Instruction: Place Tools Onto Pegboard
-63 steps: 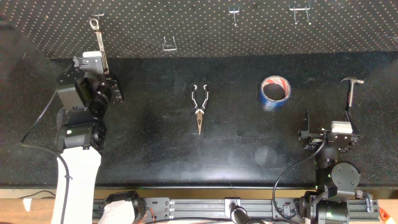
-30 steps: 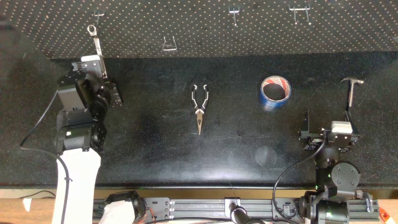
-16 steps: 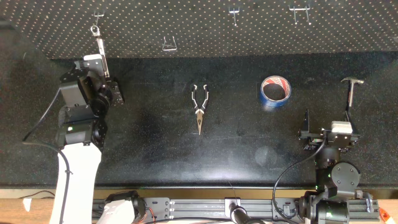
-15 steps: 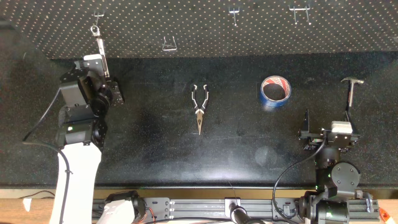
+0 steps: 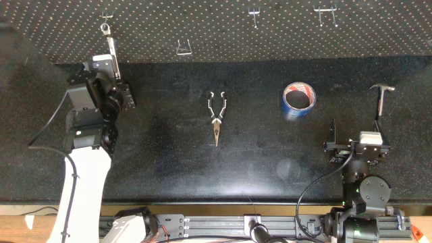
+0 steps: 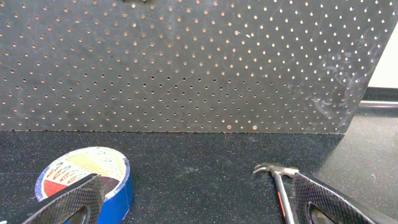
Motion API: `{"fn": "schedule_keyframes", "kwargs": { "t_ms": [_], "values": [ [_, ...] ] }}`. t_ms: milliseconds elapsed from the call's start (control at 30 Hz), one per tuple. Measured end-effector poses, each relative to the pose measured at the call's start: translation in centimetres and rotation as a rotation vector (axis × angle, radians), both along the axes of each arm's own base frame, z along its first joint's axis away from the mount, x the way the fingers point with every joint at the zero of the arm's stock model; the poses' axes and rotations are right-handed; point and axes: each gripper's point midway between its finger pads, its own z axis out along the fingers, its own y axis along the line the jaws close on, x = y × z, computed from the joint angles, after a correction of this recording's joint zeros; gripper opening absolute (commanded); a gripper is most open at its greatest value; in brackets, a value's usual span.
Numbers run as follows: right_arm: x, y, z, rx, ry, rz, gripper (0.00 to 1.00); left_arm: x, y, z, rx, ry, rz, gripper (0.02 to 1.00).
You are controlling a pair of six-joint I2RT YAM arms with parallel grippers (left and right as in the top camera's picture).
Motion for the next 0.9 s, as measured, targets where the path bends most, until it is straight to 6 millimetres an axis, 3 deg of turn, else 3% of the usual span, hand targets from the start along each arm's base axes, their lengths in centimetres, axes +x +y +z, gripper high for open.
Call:
{"fn": "schedule_keyframes", "kwargs": {
  "t_ms": [433, 467, 500, 600, 633, 767, 900],
  "values": [
    [0.0, 0.0, 0.0, 0.000, 0.000, 0.000, 0.976, 2.4, 0.4, -0.4, 0.000, -0.010, -0.001, 0.038],
    [0.0, 0.0, 0.0, 0.000, 0.000, 0.000, 0.976, 2.7, 0.4, -0.3, 0.000, -0.012, -0.002, 0.102],
    [0.0, 0.0, 0.0, 0.000, 0.000, 0.000, 0.976, 2.8, 0.4, -0.3, 0.001, -0.014, -0.002, 0.279],
    [0.0, 0.0, 0.0, 0.000, 0.000, 0.000, 0.976, 3.3, 0.5, -0.5, -0.003, -0.017, -0.003, 0.682],
    [0.0, 0.0, 0.0, 0.000, 0.000, 0.000, 0.976, 3.4, 0.5, -0.5, -0.001, -0.017, -0.005, 0.996],
    [0.0, 0.0, 0.0, 0.000, 0.000, 0.000, 0.976, 3.3, 0.5, -0.8, 0.008, 0.004, -0.014, 0.996],
    [0.0, 0.0, 0.0, 0.000, 0.000, 0.000, 0.976, 1.2, 0.1, -0.8, 0.012, 0.066, -0.026, 0.996]
  ]
}}
